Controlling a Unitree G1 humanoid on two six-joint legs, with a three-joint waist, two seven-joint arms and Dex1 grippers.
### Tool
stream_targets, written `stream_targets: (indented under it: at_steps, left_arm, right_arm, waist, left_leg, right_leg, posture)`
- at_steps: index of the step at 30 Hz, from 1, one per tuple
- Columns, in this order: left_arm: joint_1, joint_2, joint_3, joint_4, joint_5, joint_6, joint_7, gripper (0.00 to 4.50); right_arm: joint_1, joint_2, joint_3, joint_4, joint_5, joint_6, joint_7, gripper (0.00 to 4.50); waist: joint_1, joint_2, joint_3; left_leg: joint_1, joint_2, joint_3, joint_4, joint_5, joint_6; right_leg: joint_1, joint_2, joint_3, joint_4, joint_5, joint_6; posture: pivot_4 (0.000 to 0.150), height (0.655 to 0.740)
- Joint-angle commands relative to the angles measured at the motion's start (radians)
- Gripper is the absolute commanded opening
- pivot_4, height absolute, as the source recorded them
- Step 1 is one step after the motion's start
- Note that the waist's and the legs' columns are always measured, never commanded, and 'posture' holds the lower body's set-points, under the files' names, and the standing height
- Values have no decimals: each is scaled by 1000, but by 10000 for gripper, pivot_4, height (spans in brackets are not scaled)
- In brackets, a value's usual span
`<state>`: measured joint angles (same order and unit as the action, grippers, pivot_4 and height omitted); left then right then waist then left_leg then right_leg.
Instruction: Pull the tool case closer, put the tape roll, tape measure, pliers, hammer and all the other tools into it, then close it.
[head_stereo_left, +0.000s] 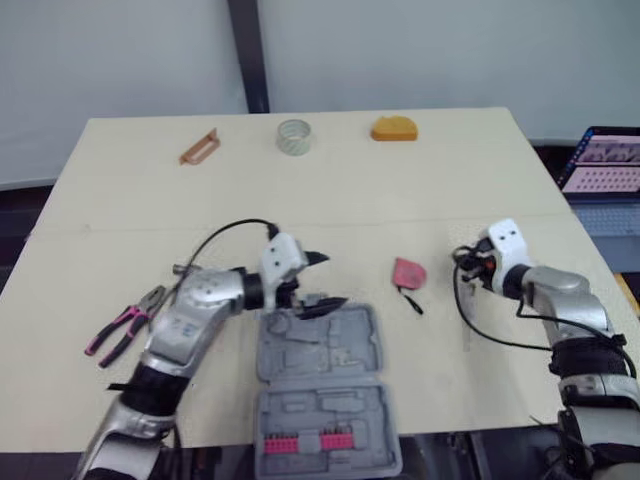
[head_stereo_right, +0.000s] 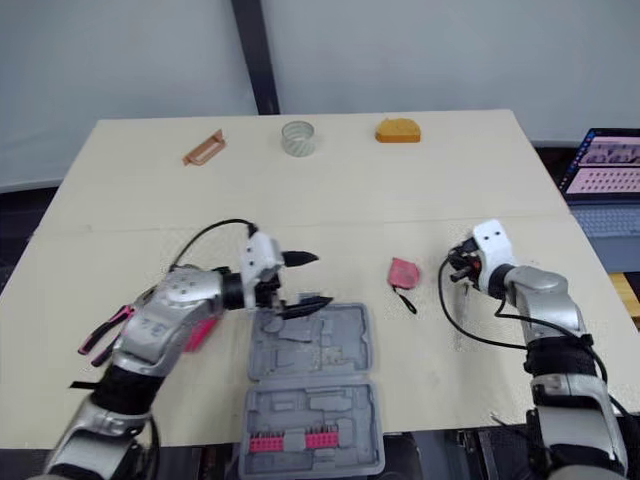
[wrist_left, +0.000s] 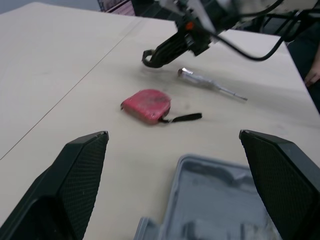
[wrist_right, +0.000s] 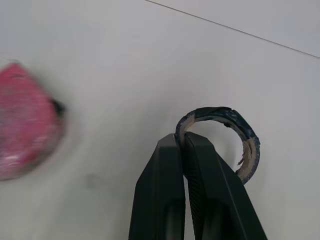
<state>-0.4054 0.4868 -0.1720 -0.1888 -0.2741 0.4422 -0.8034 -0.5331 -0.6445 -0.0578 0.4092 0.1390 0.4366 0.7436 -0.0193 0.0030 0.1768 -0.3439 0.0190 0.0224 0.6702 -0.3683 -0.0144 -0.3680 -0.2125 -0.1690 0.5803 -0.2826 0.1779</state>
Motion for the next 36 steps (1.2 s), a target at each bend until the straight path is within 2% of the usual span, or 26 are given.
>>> stream_targets:
  at_steps: [1,4,8,16,25,36]
  left_arm:
    - [55,75,114,-63,-55,12,-34,45000]
    - [117,140,187,-88,-86,-1,-69,45000]
    - [233,226,292,-121,-111,-33,-115,45000]
    - [501,310,459,-142,-112,-185,-202,45000]
    - [635,287,503,-128,-134,-315,-252,45000]
    - [619,269,489,-79,-135,-396,-253,45000]
  right_arm:
    - [23,-10,49,-275,78,143,89,485]
    - [34,9,91,-424,128,243,115,485]
    - [13,71,167,-570,187,341,119,485]
    - [-43,262,353,-639,211,428,76,485]
    - [-85,448,514,-490,154,370,52,485]
    - [-100,515,576,-341,68,270,62,485]
  waist:
    - [-5,0,0]
    - [-6,0,0]
    - [-1,0,0]
    - [-8,1,1]
    - [-9,1,1]
    - [-11,1,1]
  left_leg:
    - [-1,0,0,0,0,0]
    - [-9,0,-1,6,0,0]
    - [-10,0,-3,8,0,0]
    - [-10,1,-4,8,-1,-1]
    - [-10,2,-4,10,-2,-2]
    - [-9,7,-3,10,-3,-5]
  right_leg:
    - [-1,0,0,2,0,0]
    - [-8,0,0,4,0,0]
    - [-8,0,0,4,0,0]
    - [-9,1,1,5,0,0]
    - [-9,3,2,7,0,0]
    - [-9,9,5,7,0,-1]
  posture:
    - [1500,7400]
    - [1500,7400]
    - [1500,7400]
    - [1500,7400]
    - [1500,7400]
    - [1500,7400]
